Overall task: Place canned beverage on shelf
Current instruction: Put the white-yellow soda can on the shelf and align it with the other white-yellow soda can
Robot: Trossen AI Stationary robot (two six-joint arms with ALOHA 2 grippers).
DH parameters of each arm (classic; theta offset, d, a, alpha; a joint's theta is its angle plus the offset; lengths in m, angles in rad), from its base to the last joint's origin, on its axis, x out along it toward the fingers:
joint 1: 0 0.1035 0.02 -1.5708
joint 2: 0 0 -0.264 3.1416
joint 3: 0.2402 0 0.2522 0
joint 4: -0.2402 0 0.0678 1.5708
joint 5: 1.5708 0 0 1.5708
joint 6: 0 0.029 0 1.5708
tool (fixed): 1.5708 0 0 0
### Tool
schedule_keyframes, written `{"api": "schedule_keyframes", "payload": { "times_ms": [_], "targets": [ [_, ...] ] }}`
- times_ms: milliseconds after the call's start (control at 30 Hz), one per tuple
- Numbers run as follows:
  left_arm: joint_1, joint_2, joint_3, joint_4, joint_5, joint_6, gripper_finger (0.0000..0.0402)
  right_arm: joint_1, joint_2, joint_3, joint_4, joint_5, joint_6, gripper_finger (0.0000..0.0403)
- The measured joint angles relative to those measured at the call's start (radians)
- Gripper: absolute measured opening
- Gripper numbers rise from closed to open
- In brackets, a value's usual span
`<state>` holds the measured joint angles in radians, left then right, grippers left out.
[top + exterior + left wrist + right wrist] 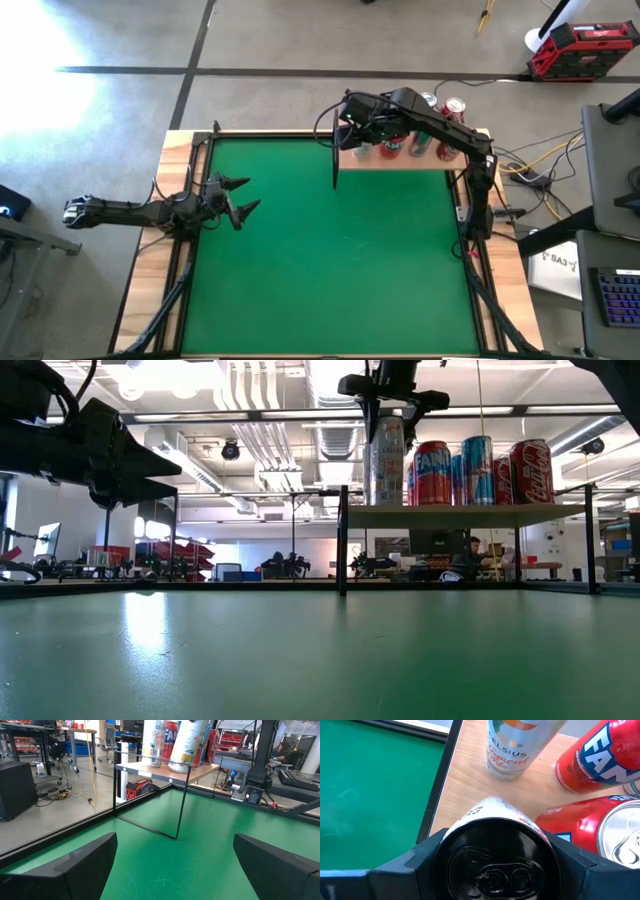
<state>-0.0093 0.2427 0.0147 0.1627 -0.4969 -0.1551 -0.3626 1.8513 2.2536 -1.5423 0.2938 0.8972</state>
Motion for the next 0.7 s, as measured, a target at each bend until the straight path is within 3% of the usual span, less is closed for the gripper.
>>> {"api": "schedule_keyframes", "payload": {
  "times_ms": [500, 700],
  "targets": [
    [0.000, 0.000, 0.000, 0.000, 0.000, 0.000, 0.0384, 0.000, 0.003, 0.013, 0.004, -0.032, -0.021, 0.0254],
    [0.000, 0.000, 0.000, 0.000, 0.000, 0.000, 0.0384, 0.000, 0.004, 0.013, -0.002, -0.042, -0.019, 0.0308]
  ]
}}
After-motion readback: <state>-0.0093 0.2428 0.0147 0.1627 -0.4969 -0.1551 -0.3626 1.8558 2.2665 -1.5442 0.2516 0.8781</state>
